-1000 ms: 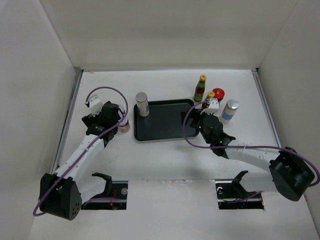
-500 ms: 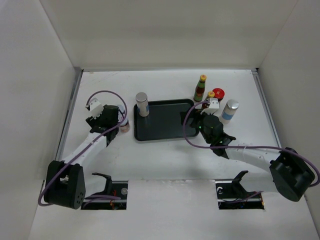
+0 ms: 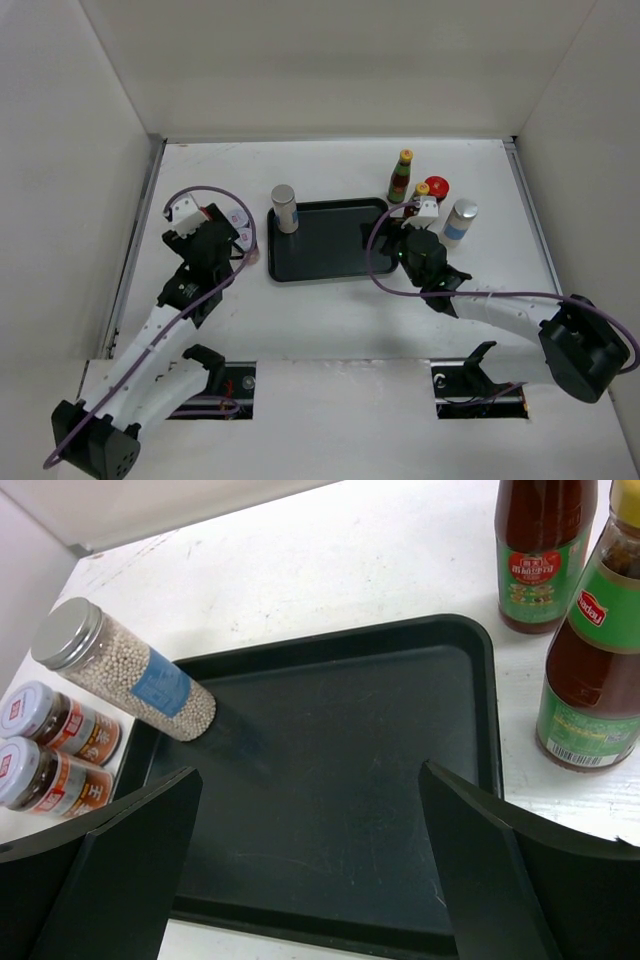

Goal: Organize the condiment bottles

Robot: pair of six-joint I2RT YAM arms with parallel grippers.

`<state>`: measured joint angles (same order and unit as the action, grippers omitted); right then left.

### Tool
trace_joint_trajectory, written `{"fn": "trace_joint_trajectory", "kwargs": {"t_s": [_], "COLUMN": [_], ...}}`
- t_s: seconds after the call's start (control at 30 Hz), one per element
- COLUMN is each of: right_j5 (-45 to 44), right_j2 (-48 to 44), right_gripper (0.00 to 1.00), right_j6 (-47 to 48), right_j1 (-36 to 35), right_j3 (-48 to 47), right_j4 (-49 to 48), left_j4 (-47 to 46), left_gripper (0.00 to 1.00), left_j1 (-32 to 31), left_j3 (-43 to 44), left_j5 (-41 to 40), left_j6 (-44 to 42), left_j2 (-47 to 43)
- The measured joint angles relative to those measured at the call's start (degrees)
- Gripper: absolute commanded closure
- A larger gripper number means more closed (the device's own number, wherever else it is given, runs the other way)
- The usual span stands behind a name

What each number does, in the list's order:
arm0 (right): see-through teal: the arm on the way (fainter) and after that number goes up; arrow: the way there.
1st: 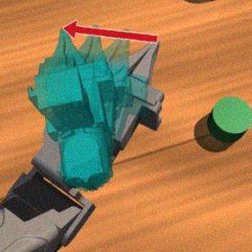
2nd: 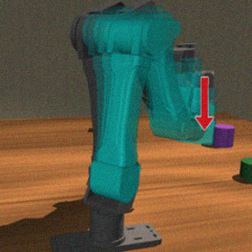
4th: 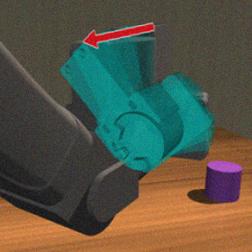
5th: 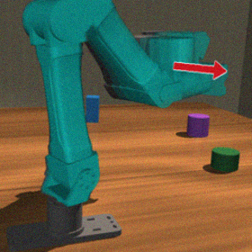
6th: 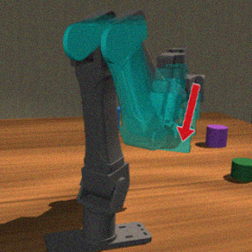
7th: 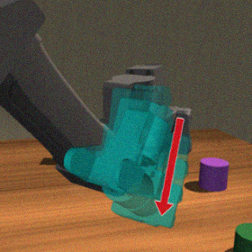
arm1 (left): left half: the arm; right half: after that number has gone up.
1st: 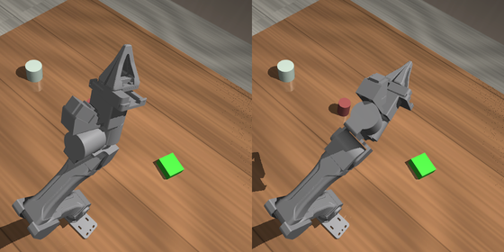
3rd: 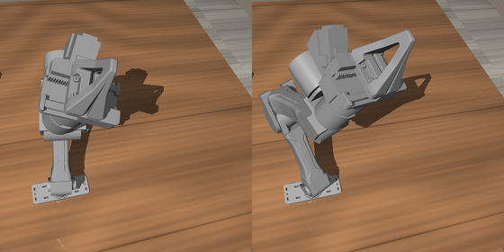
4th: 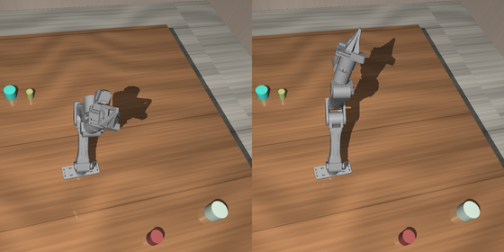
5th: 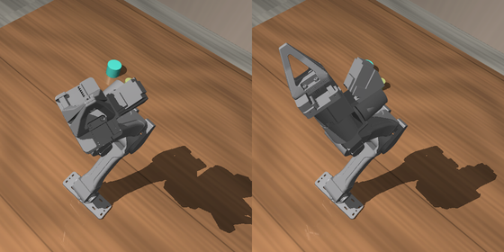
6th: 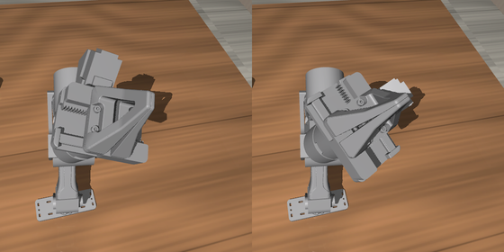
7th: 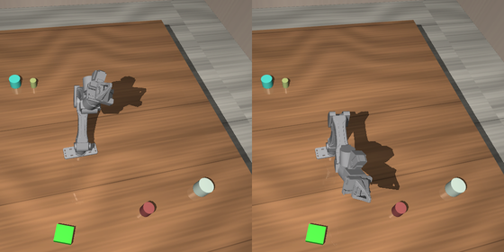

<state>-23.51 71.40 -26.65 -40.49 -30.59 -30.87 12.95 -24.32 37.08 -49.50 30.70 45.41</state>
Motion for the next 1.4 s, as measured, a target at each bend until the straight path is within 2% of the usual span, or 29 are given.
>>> {"fn": "trace_joint_trajectory", "kwargs": {"t_s": [0.2,0.3,0.43,0.77,1.0,1.23,1.3,1.4], "right_j5": [0.0,0.0,0.0,-0.1,-0.1,-0.1,-0.1,-0.1], "right_j2": [-0.5,-0.7,-1.3,-2.2,-2.2,-2.2,-2.2,-2.2], "right_gripper": [0.03,0.03,0.03,0.02,0.02,0.02,0.02,0.02], "right_j6": [0.0,0.0,-0.1,-0.2,-0.2,-0.2,-0.3,-0.4], "right_j1": [0.5,0.8,1.2,2.6,2.6,2.6,2.6,2.6], "right_j3": [0.0,0.0,0.3,0.7,0.7,0.7,0.7,0.8], "right_j4": [0.0,0.0,0.0,-0.1,-0.1,-0.1,-0.1,-0.1], "left_j4": [-1.2,-4.6,-10.4,-21.8,-28.6,-32.7,-33.4,-33.4], "left_gripper": [0.63,0.62,0.62,0.62,0.60,0.58,0.54,0.31], "left_j1": [-12.7,-19.4,-24.2,-23.6,-21.3,-18.5,-18.0,-17.5], "left_j3": [7.6,10.5,11.4,13.1,19.5,22.2,22.6,22.6], "left_j5": [-3.1,-3.1,0.0,6.9,8.9,9.4,9.6,9.4], "left_j6": [-3.7,-4.5,-4.8,-7.0,-11.0,-11.6,-11.8,-11.9], "left_j2": [1.1,6.8,17.7,41.8,51.9,58.0,58.3,58.5]}}
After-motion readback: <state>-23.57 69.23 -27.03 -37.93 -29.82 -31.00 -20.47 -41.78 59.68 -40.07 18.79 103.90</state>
